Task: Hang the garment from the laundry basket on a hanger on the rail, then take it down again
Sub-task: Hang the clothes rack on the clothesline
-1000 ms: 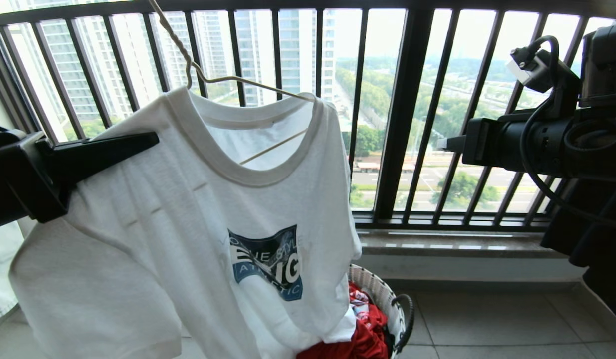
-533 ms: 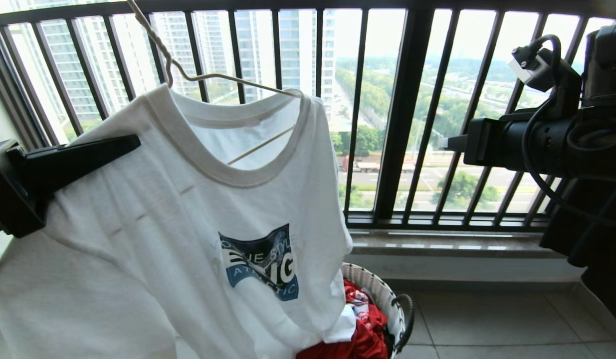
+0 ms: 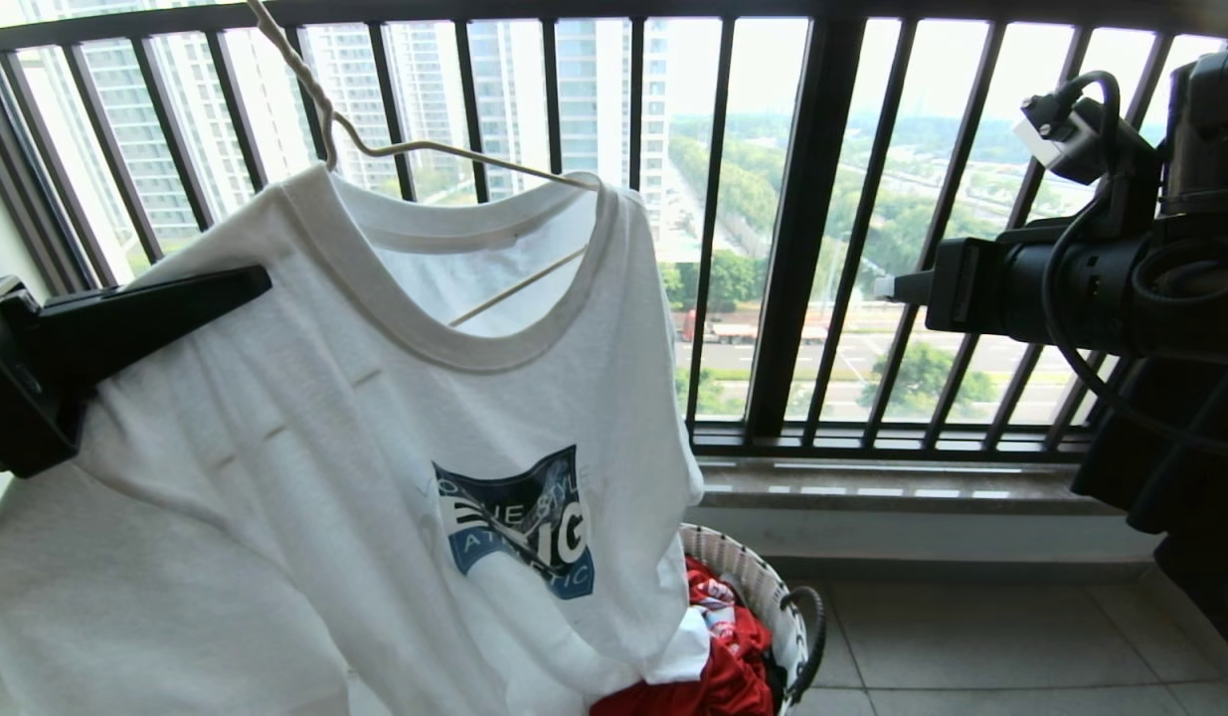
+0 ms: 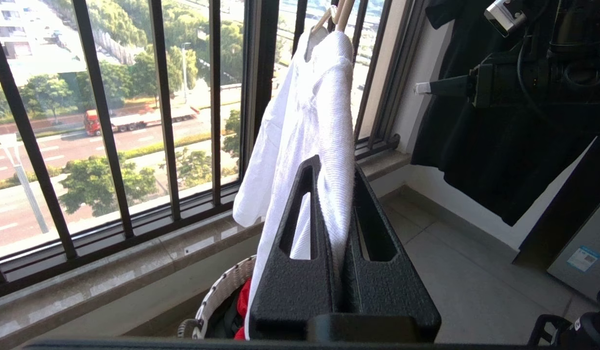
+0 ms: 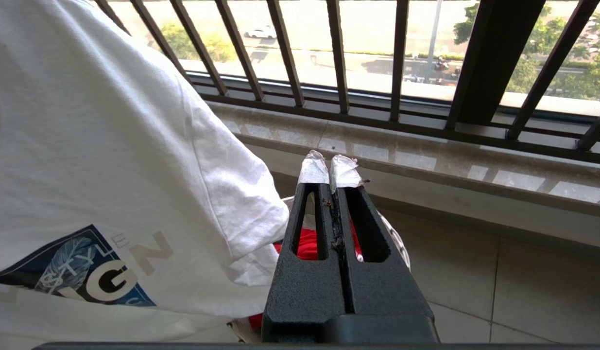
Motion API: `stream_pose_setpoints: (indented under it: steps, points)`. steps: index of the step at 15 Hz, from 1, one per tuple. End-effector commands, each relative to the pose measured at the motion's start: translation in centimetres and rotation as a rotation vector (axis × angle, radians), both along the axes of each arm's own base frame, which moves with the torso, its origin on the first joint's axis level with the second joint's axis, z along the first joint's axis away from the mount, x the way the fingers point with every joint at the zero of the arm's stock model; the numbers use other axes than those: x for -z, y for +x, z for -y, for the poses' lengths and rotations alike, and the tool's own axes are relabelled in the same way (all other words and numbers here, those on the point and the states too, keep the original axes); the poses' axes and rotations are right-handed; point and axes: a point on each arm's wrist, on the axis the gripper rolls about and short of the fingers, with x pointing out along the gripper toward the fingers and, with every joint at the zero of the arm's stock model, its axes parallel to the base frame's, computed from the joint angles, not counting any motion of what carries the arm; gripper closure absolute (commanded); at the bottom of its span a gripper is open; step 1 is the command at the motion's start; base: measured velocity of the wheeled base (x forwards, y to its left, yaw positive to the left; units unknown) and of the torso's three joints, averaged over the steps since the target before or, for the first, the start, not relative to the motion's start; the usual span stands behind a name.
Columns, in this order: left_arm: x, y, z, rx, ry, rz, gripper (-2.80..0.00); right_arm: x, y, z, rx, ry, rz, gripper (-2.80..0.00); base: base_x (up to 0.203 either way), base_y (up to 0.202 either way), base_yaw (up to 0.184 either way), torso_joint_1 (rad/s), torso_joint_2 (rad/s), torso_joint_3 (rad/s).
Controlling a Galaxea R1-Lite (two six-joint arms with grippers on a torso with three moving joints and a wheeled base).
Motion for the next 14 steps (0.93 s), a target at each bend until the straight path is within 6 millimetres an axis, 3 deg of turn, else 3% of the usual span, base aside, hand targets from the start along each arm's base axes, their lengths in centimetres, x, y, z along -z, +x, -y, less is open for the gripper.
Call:
stream_pose_setpoints:
  steps: [1,6,14]
  points:
    - [-0.03,0.07,0.02,0.006,0.000,0.001,0.00,-0.09,-0.10,0.02,0.000,0.003,0.003,0.00,0.000,0.000,0.000,0.000,0.00,0.000]
    - [-0.07,0.07,0.02,0.006,0.000,0.003,0.00,0.04,-0.09,0.06,0.001,0.001,-0.002,0.00,0.000,0.000,0.000,0.021,-0.17,-0.228]
    - [-0.03,-0.02,0.04,0.009,-0.001,0.001,0.00,0.04,-0.09,0.06,0.001,0.001,-0.002,0.00,0.000,0.000,0.000,0.122,-0.50,-0.338]
